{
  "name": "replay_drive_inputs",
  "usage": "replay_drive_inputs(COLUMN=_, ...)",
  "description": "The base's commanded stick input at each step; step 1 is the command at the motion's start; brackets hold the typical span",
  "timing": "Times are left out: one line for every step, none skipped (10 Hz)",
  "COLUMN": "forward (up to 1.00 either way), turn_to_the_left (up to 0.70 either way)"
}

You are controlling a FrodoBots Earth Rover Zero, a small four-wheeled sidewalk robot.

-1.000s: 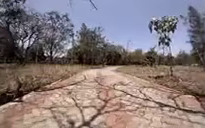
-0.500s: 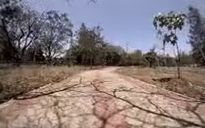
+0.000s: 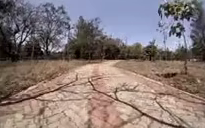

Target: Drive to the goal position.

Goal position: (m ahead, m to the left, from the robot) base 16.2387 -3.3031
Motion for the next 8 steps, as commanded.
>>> replay_drive_inputs(forward=1.0, turn_to_the_left=0.0)
replay_drive_inputs(forward=1.0, turn_to_the_left=0.0)
replay_drive_inputs(forward=1.0, turn_to_the_left=0.0)
replay_drive_inputs(forward=1.0, turn_to_the_left=0.0)
replay_drive_inputs(forward=1.0, turn_to_the_left=0.0)
replay_drive_inputs(forward=1.0, turn_to_the_left=0.0)
replay_drive_inputs(forward=1.0, turn_to_the_left=0.0)
replay_drive_inputs(forward=1.0, turn_to_the_left=0.0)
